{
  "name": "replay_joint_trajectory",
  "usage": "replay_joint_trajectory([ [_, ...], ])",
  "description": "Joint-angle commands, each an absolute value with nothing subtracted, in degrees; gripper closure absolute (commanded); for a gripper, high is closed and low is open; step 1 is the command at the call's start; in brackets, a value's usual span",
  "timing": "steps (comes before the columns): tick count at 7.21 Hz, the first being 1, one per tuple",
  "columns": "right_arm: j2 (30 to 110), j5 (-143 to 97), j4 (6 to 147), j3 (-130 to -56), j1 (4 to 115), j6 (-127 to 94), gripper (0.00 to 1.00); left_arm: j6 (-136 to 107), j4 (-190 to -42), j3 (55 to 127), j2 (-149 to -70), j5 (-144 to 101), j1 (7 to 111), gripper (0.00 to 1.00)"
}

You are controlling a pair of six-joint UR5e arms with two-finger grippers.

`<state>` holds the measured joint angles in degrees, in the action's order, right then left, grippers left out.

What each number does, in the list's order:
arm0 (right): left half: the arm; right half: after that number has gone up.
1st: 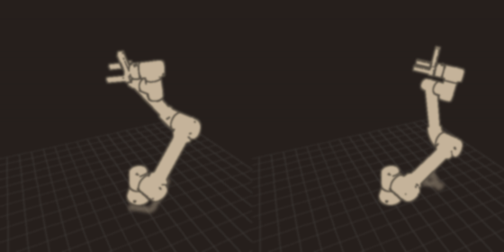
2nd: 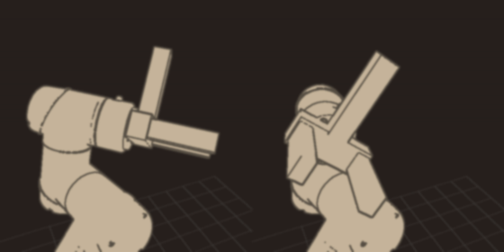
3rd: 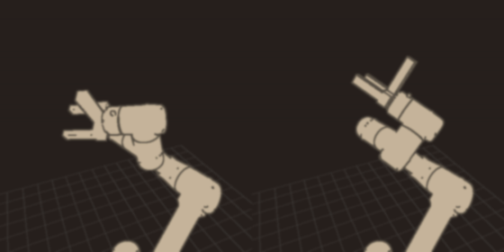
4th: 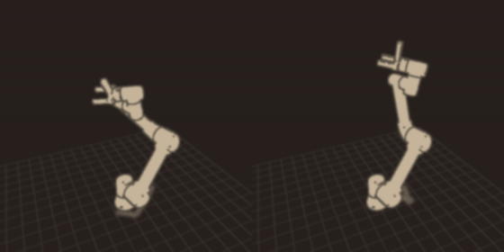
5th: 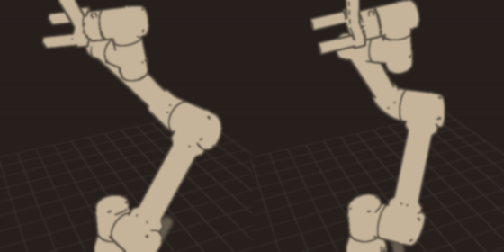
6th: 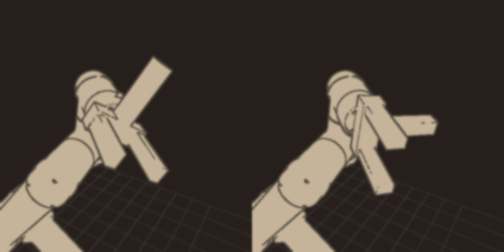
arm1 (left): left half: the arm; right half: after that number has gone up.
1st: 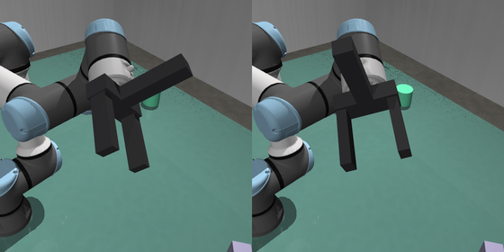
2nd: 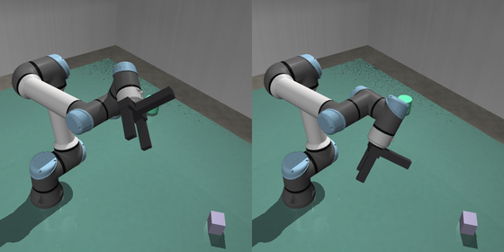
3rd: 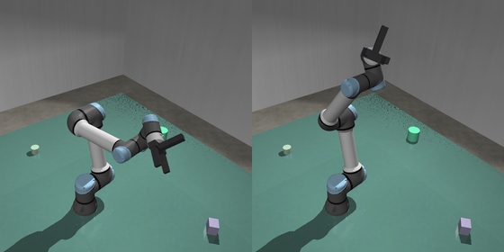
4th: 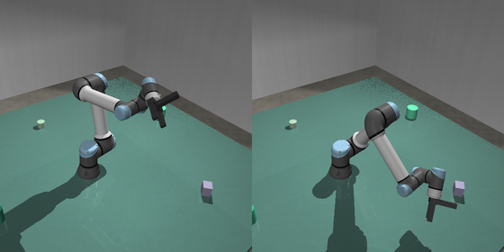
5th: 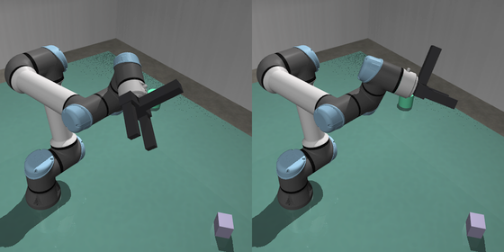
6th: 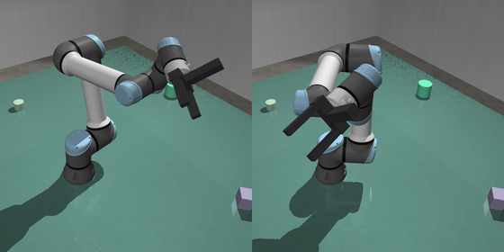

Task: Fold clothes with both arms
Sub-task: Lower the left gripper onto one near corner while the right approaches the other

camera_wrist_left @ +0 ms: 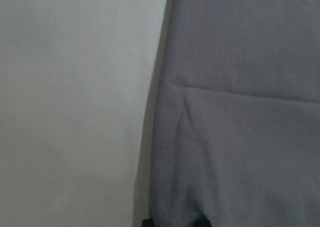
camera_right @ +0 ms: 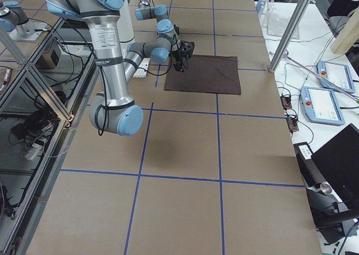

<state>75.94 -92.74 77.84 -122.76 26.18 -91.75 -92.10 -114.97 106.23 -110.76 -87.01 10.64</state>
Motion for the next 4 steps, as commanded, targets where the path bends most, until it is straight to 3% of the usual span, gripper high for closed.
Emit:
replay_joint_trajectory([
  [1, 75.9, -92.7, 77.9, -122.6, 26.1, -92.1, 0.00, -92.1, -115.0, 106.7, -110.8, -87.0, 10.7, 1.00],
  [2, 75.9, -91.9, 77.9, -122.7, 25.4, -93.6, 0.00, -92.1, -115.0, 106.9, -110.9, -87.0, 10.8, 1.00],
  [4, 75.2, -89.8, 79.4, -122.9, 21.2, -109.7, 0.11, -92.3, -115.0, 107.5, -111.1, -86.9, 10.8, 1.00],
])
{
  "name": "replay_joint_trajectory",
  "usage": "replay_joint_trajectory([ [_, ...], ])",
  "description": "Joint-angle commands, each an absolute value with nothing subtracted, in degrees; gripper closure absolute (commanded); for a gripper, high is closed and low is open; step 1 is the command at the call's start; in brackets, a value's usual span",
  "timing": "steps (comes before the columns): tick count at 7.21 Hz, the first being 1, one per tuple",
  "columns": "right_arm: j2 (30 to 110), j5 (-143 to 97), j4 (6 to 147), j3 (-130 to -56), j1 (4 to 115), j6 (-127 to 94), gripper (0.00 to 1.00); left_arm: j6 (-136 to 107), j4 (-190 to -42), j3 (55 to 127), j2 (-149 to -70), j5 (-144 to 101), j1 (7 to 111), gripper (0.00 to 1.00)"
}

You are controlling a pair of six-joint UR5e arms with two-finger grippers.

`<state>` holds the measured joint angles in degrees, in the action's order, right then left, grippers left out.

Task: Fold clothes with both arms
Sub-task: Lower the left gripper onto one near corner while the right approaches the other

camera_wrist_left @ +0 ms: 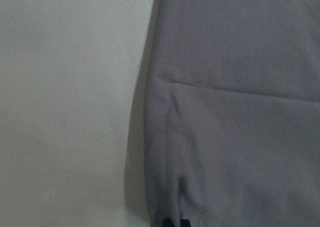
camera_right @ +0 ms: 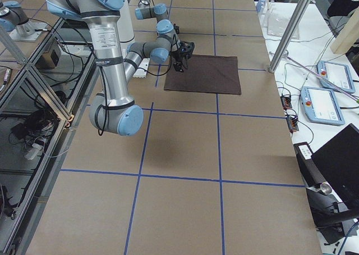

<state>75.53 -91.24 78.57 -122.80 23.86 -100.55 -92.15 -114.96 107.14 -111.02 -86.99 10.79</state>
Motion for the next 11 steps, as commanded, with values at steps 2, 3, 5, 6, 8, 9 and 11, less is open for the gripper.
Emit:
replay_joint_trajectory([
  [2, 74.1, -87.7, 86.5, -123.1, 17.3, -118.5, 0.21, -92.5, -115.0, 107.8, -111.2, -86.9, 10.9, 1.00],
  [3, 71.7, -87.6, 92.1, -121.9, 15.3, -123.2, 0.23, -92.6, -115.0, 107.9, -111.1, -86.9, 10.9, 1.00],
  [5, 68.0, -87.6, 96.0, -117.0, 13.3, -123.6, 0.23, -92.8, -115.0, 108.6, -111.1, -86.9, 10.9, 1.00],
  [6, 66.7, -87.8, 96.2, -116.4, 13.2, -123.2, 0.23, -92.9, -115.0, 108.7, -111.1, -86.9, 10.9, 1.00],
  [8, 66.1, -87.5, 96.2, -113.7, 14.0, -120.4, 0.23, -92.9, -115.0, 109.1, -111.1, -86.9, 10.9, 1.00],
  [9, 66.0, -87.2, 95.9, -112.3, 14.0, -119.7, 0.23, -92.9, -115.0, 109.2, -111.1, -86.9, 10.9, 1.00],
  [11, 65.6, -87.2, 95.8, -110.0, 13.9, -119.3, 0.23, -92.9, -115.0, 109.3, -111.0, -86.9, 10.9, 1.00],
])
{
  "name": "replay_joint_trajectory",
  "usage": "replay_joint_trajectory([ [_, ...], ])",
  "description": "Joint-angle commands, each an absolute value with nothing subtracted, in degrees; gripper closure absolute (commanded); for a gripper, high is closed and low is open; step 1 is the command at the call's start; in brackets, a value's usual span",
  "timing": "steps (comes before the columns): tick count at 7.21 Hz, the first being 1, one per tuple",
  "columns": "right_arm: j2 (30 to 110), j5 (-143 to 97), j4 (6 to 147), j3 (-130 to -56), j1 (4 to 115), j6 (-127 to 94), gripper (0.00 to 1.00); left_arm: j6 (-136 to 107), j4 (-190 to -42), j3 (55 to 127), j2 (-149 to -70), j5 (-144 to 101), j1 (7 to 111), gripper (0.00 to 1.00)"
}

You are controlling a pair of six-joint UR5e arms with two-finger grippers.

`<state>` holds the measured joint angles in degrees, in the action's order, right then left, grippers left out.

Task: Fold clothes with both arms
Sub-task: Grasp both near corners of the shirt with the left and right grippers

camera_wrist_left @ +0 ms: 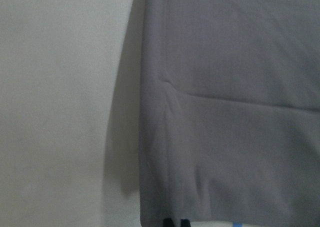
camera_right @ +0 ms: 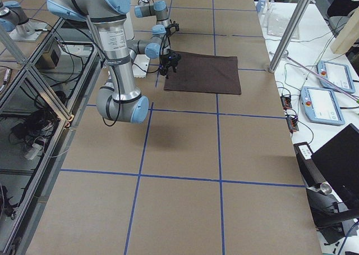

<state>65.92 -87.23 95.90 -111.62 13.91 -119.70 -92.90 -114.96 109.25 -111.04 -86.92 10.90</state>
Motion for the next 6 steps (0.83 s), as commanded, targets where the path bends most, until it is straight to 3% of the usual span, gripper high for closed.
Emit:
replay_joint_trajectory([
  [1, 65.0, -87.2, 95.8, -108.8, 13.9, -119.3, 0.23, -92.9, -115.0, 109.3, -111.0, -86.9, 10.9, 1.00],
  [6, 64.9, -87.5, 96.1, -107.9, 13.2, -119.3, 0.26, -92.9, -115.0, 109.4, -111.0, -87.0, 10.8, 1.00],
])
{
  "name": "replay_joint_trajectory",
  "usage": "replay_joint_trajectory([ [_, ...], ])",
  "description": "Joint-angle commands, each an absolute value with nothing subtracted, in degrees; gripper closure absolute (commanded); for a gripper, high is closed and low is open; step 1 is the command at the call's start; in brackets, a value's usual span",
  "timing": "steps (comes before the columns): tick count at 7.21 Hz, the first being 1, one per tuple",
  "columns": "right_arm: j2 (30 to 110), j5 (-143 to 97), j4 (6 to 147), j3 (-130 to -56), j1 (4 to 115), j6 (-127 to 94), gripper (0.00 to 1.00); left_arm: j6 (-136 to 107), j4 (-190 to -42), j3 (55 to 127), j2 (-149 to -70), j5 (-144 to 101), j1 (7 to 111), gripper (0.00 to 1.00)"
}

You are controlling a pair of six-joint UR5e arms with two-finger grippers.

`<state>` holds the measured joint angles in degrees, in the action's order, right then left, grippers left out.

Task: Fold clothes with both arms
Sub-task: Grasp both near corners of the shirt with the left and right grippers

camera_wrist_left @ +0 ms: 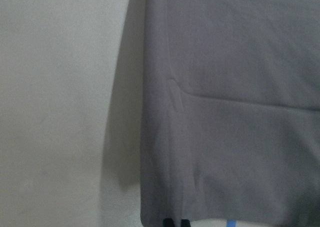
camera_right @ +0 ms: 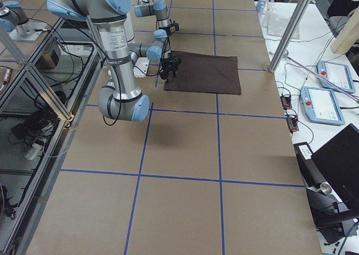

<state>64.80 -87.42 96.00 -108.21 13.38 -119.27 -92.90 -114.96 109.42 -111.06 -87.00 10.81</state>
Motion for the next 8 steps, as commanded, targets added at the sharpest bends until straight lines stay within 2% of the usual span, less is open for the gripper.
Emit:
replay_joint_trajectory([
  [1, 64.9, -87.5, 95.9, -107.4, 13.1, -119.3, 0.26, -92.9, -115.0, 109.4, -111.0, -87.0, 10.8, 1.00],
  [3, 64.8, -87.5, 95.9, -107.1, 13.0, -119.3, 0.31, -92.9, -115.0, 109.4, -110.9, -87.0, 10.8, 1.00],
  [6, 64.8, -87.2, 95.7, -107.1, 12.8, -120.3, 0.67, -92.9, -115.0, 109.4, -111.0, -87.0, 10.8, 1.00],
  [8, 64.8, -87.2, 95.8, -106.9, 12.7, -119.9, 0.62, -92.9, -115.0, 109.4, -111.0, -87.0, 10.8, 1.00],
])
